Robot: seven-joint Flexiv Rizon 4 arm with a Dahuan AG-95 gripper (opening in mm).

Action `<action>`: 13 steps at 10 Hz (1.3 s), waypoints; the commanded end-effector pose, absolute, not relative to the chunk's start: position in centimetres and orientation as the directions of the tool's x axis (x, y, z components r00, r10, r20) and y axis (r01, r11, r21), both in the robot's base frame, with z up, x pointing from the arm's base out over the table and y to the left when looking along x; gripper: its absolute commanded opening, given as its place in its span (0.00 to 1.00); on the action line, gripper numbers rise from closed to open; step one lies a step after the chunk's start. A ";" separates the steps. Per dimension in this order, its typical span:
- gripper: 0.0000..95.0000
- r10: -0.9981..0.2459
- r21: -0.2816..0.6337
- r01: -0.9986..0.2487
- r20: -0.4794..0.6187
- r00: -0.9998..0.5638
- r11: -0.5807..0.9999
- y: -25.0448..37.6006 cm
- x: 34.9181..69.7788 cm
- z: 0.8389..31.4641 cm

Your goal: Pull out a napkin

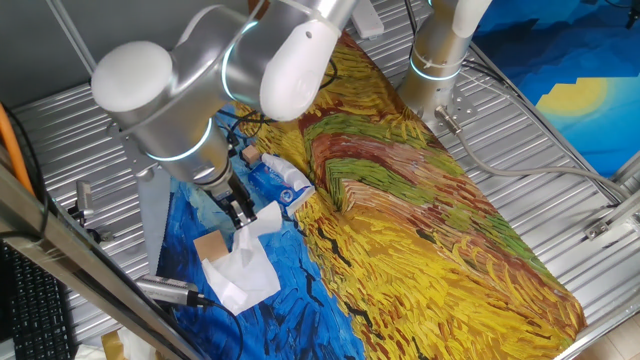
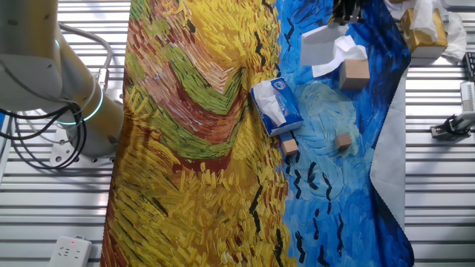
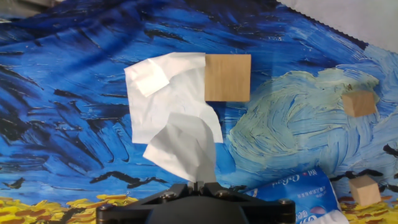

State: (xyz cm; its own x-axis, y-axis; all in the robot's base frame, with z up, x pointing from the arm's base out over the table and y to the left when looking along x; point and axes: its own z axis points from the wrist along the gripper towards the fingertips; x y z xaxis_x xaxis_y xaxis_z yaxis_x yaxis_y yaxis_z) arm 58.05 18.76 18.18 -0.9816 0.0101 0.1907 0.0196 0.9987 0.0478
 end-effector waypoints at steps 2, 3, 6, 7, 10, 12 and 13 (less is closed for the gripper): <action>0.00 0.019 0.045 0.028 0.189 -0.982 0.999 18.7 58.0 18.2; 0.00 0.021 0.044 0.030 0.189 -0.982 0.999 18.7 58.0 18.2; 0.00 0.020 0.045 0.029 0.189 -0.982 0.999 18.7 58.0 18.2; 0.00 0.019 0.045 0.028 0.189 -0.982 0.999 18.7 58.0 18.2; 0.40 -0.002 0.045 0.007 0.182 -0.983 0.999 18.7 58.0 18.1; 0.40 0.002 0.040 0.009 0.181 -0.983 0.999 18.7 58.0 18.0; 0.40 0.017 0.036 0.024 0.186 -0.982 0.999 18.7 58.0 18.0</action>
State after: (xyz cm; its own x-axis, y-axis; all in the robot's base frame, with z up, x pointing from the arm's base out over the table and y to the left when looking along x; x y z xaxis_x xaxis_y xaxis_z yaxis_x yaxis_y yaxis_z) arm 57.99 18.65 18.02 -0.9828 0.0174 0.1839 0.0245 0.9990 0.0365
